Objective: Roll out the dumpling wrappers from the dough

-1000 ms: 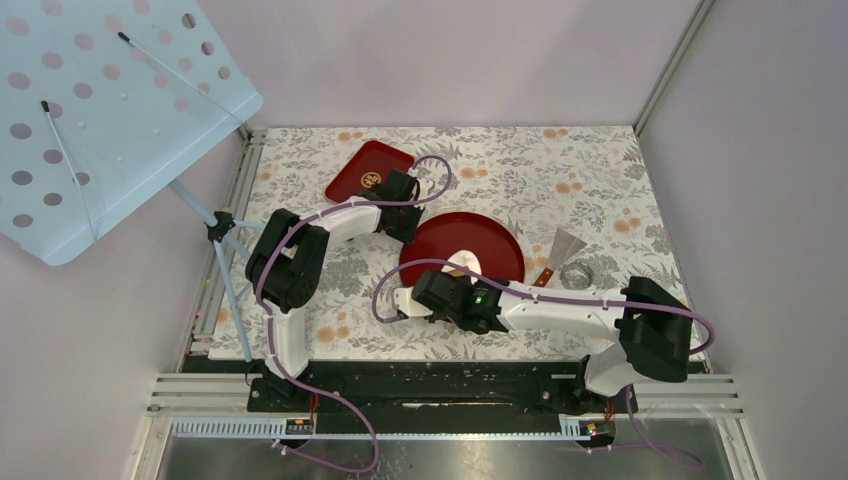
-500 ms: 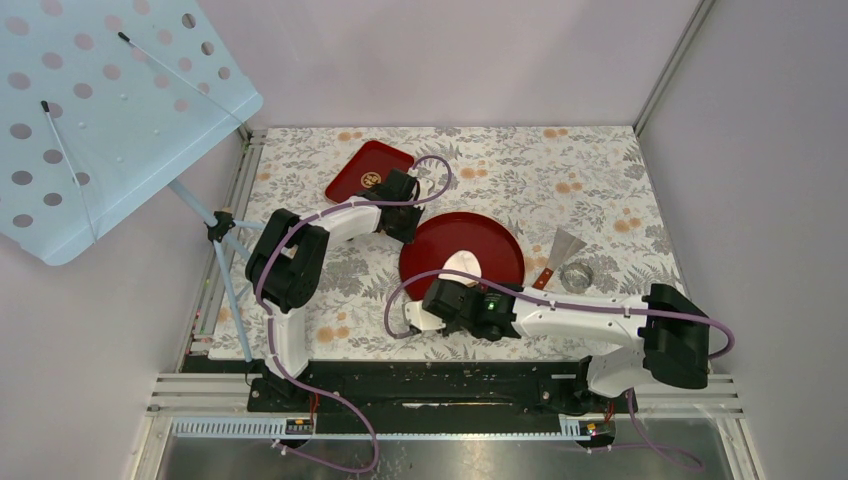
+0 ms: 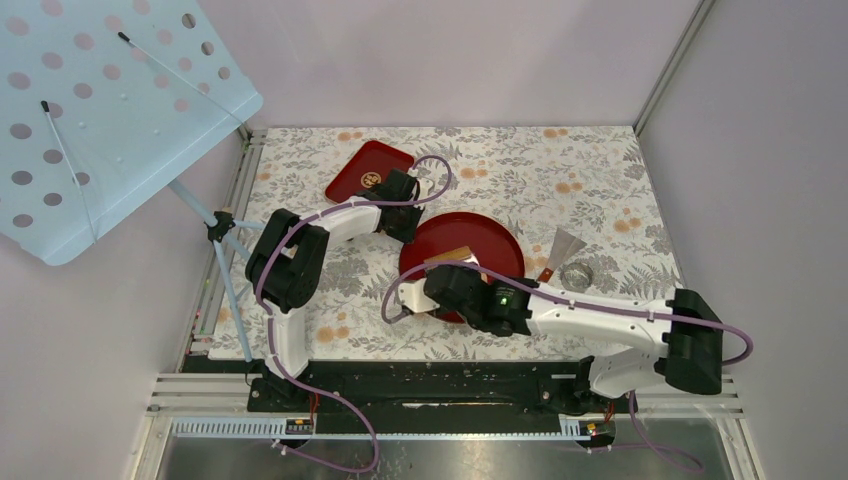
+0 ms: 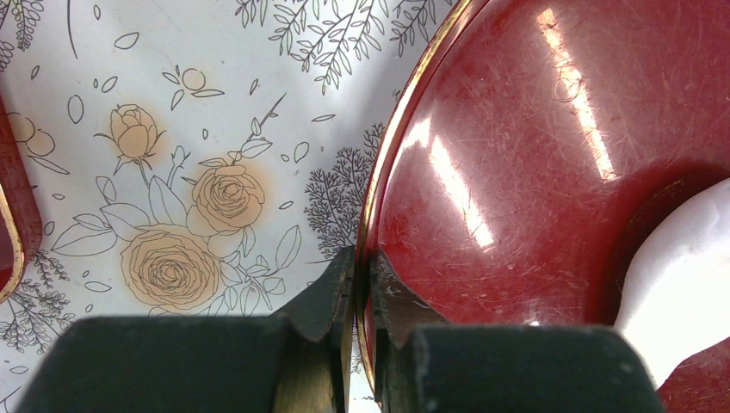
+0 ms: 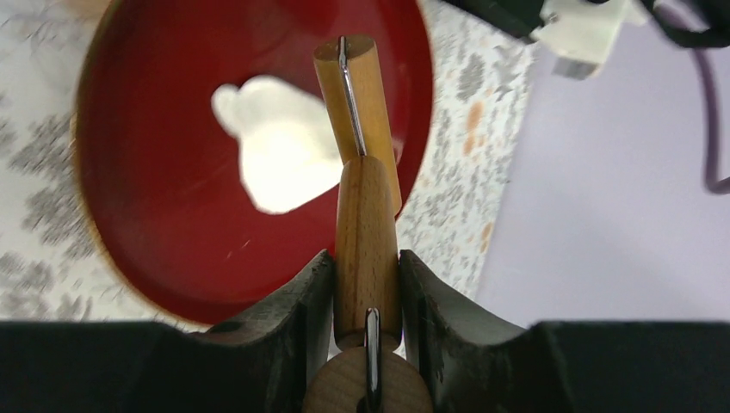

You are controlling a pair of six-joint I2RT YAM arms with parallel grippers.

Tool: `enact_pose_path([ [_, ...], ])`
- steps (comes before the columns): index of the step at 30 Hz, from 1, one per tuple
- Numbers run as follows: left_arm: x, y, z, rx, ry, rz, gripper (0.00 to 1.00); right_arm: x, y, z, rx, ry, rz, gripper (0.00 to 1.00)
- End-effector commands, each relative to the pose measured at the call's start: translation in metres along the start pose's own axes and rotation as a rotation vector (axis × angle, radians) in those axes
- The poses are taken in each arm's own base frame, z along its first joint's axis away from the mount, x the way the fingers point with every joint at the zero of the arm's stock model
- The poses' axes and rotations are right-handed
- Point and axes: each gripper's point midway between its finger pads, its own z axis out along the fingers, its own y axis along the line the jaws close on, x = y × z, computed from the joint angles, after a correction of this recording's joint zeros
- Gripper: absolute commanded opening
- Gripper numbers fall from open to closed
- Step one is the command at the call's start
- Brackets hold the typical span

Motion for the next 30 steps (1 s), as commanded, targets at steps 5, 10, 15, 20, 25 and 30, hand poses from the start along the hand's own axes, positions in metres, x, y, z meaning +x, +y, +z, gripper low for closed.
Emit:
enact_pose_path([
  [5, 0.019, 0.007, 0.009, -0.03, 0.07, 0.023, 0.0, -0.011, -0.006, 0.054, 0.097, 0.019, -0.062, 0.0],
  [10, 0.018, 0.007, 0.008, -0.03, 0.066, 0.025, 0.0, 0.022, 0.052, 0.066, -0.082, 0.095, -0.159, 0.0],
  [15, 0.018, 0.007, 0.008, -0.029, 0.067, 0.024, 0.0, 0.05, 0.097, 0.047, -0.249, 0.145, -0.22, 0.0],
  [20, 0.018, 0.007, 0.008, -0.031, 0.065, 0.024, 0.0, 0.066, 0.125, 0.025, -0.363, 0.17, -0.234, 0.0],
  [25, 0.018, 0.007, 0.008, -0.031, 0.065, 0.025, 0.0, 0.081, 0.149, 0.013, -0.452, 0.202, -0.234, 0.0],
  [30, 0.018, 0.007, 0.008, -0.03, 0.066, 0.023, 0.0, 0.082, 0.148, 0.006, -0.45, 0.201, -0.214, 0.0],
])
